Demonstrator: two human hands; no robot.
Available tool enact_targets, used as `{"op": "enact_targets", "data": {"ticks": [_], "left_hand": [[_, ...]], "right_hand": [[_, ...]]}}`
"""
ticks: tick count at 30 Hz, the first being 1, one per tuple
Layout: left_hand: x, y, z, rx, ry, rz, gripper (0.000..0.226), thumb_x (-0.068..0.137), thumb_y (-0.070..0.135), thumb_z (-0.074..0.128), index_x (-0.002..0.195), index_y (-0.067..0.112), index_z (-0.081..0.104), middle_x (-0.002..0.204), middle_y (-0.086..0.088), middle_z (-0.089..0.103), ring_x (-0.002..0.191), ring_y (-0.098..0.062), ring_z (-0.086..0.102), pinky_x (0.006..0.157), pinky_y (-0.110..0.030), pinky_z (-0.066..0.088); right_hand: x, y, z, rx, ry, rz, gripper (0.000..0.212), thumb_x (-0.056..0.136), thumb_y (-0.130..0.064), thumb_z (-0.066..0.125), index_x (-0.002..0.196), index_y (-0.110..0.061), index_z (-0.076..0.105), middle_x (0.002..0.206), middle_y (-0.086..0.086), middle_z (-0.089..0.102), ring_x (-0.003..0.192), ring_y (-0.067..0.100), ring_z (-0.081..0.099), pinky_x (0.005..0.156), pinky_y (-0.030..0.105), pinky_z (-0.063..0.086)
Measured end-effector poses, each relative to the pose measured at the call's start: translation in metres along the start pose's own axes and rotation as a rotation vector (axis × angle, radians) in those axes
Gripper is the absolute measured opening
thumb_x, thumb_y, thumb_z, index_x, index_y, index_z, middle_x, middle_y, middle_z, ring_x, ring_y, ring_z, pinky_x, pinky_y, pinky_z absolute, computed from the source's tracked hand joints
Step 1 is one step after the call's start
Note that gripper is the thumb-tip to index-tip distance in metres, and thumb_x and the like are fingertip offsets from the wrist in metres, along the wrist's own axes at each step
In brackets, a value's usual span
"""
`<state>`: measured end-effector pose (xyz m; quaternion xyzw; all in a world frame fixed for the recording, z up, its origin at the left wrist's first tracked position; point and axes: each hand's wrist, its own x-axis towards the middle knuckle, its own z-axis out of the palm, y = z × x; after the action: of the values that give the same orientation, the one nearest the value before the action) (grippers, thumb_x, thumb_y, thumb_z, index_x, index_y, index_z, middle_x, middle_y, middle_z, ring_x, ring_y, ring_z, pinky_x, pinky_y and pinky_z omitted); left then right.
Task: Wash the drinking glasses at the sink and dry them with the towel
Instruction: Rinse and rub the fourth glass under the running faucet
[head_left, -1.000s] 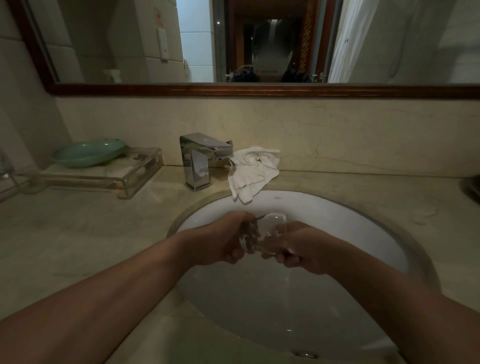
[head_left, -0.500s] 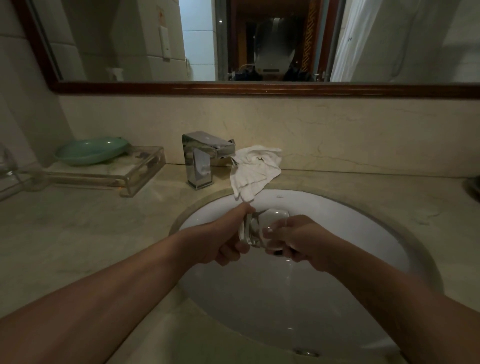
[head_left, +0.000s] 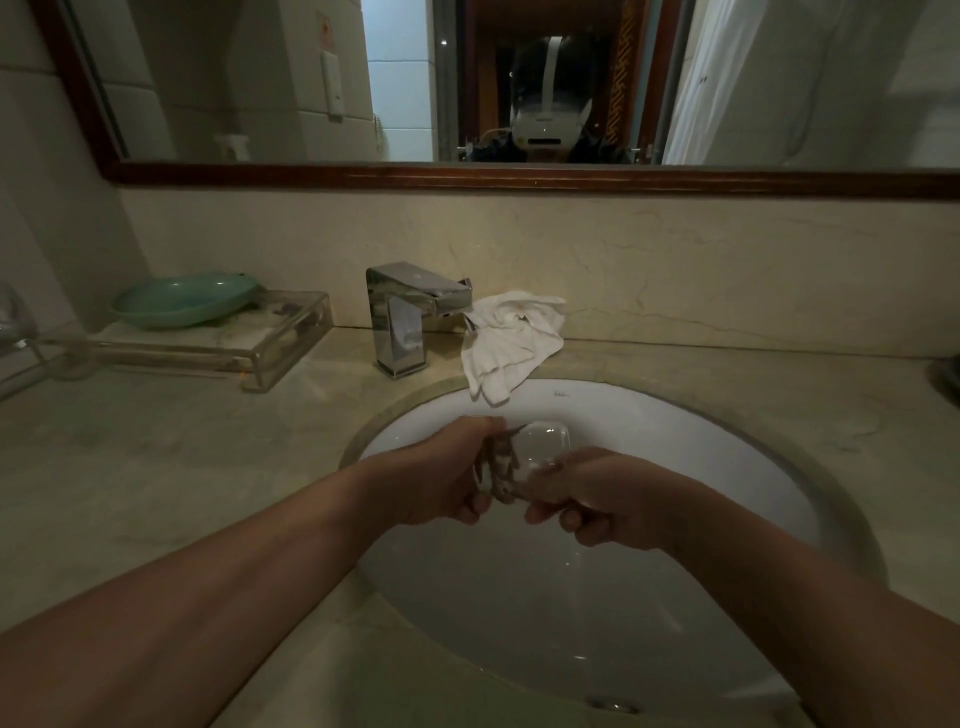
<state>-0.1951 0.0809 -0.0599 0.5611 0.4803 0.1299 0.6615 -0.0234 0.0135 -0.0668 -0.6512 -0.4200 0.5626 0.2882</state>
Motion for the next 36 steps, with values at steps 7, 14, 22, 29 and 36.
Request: {"op": "enact_targets", "data": {"ticks": [7,14,22,29,36], "left_hand": [[-0.001,0.001,0.0,-0.061,-0.04,-0.028,0.081,0.1,0.074,0.024,0.106,0.006,0.067,0.081,-0.017,0.068,0.059,-0.024,0.055,0.056,-0.027,0.042],[0.001,-0.001,-0.005,-0.089,-0.014,0.018,0.034,0.104,0.043,0.043,0.1,0.015,0.062,0.08,-0.007,0.065,0.057,-0.018,0.053,0.055,-0.027,0.037],[0.002,0.001,-0.002,-0.015,-0.038,-0.039,0.065,0.099,0.067,0.032,0.083,0.012,0.063,0.069,-0.011,0.061,0.045,-0.016,0.037,0.045,-0.02,0.023],[0.005,-0.002,-0.004,0.033,-0.039,-0.029,0.068,0.098,0.073,0.028,0.072,0.018,0.058,0.057,-0.001,0.046,0.042,-0.011,0.029,0.046,-0.022,0.016],[-0.002,0.005,-0.001,0.532,0.543,0.501,0.045,0.098,0.063,0.047,0.086,0.025,0.067,0.073,0.007,0.065,0.068,-0.014,0.06,0.057,-0.028,0.038]], "right_hand": [[0.006,0.004,-0.003,-0.055,0.109,-0.013,0.044,0.097,-0.047,0.061,0.094,-0.003,0.07,0.062,0.004,0.065,0.049,0.011,0.045,0.043,0.021,0.03],[0.004,0.001,-0.005,0.065,-0.019,-0.018,0.021,0.091,-0.009,0.072,0.111,-0.002,0.069,0.086,0.009,0.071,0.06,0.01,0.055,0.049,0.02,0.039],[0.003,0.0,-0.001,-0.142,0.216,-0.117,0.042,0.1,-0.045,0.057,0.09,-0.007,0.074,0.065,0.008,0.071,0.049,0.014,0.049,0.044,0.022,0.035],[0.003,0.0,-0.001,-0.083,0.067,-0.13,0.014,0.092,-0.02,0.072,0.1,-0.009,0.072,0.078,0.007,0.074,0.055,0.01,0.052,0.047,0.021,0.037],[0.004,-0.006,-0.005,0.174,0.0,-0.039,0.022,0.102,-0.013,0.056,0.116,0.001,0.066,0.095,0.017,0.076,0.067,0.019,0.069,0.062,0.026,0.053]]}}
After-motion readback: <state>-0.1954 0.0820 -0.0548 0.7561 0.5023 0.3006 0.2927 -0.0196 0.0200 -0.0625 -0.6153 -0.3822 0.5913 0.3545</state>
